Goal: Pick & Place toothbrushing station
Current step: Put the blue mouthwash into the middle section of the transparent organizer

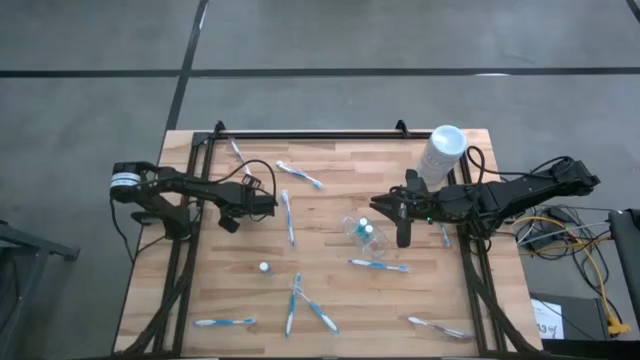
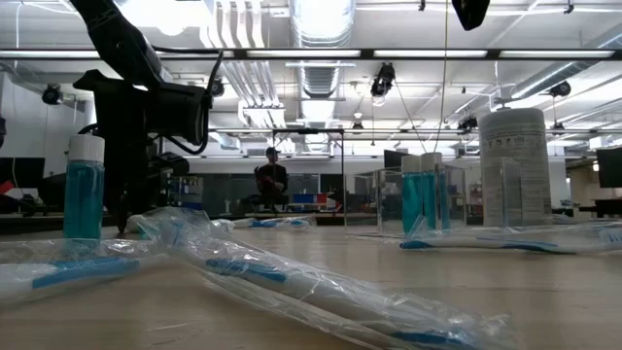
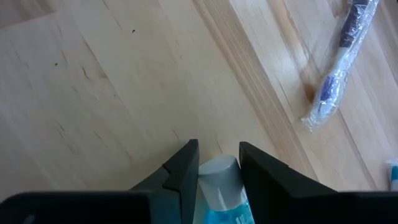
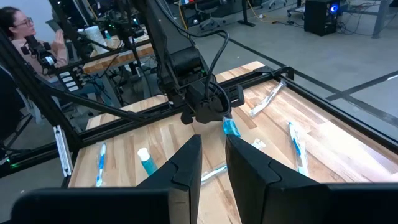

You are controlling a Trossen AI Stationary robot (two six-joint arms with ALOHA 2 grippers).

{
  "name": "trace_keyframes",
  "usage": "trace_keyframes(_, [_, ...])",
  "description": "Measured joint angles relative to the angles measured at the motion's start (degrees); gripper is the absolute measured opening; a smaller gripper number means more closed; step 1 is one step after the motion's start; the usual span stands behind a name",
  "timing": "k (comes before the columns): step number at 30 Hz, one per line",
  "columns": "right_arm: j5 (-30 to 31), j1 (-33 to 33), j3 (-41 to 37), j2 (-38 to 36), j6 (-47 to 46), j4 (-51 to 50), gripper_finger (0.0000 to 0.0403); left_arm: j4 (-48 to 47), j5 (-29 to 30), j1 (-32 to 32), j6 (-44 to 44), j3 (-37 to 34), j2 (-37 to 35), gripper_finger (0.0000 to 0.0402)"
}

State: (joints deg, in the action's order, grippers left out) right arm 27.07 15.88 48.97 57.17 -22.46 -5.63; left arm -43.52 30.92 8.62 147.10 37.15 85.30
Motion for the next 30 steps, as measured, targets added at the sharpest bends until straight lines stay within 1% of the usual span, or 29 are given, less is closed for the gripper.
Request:
trace_keyframes(4, [0.02,0.0,-0.01,0.0,0.01,0.0,0.0068,0.85,-1.07,0.02,-0.22,0.2,-0.23,0.0113])
trace_keyframes(9, [0.01,-0.01,0.0,0.0,0.01,0.0,0.0068,1.71,-4.49,-0.03,1.8,1.74,-1.23,0.0113])
trace_keyframes(12, [0.02,0.0,0.0,0.0,0.0,-0.02,0.0068,1.44,-5.57,-0.03,2.5,2.02,-1.66,0.0113])
trace_keyframes(16, [0.0,0.0,0.0,0.0,0.0,0.0,0.0068,-0.76,-8.62,0.0,1.48,2.05,-1.66,0.0112])
trace_keyframes(30, [0.02,0.0,0.0,0.0,0.02,0.0,0.0068,-1.47,-9.39,0.06,2.04,2.05,-1.68,0.0112])
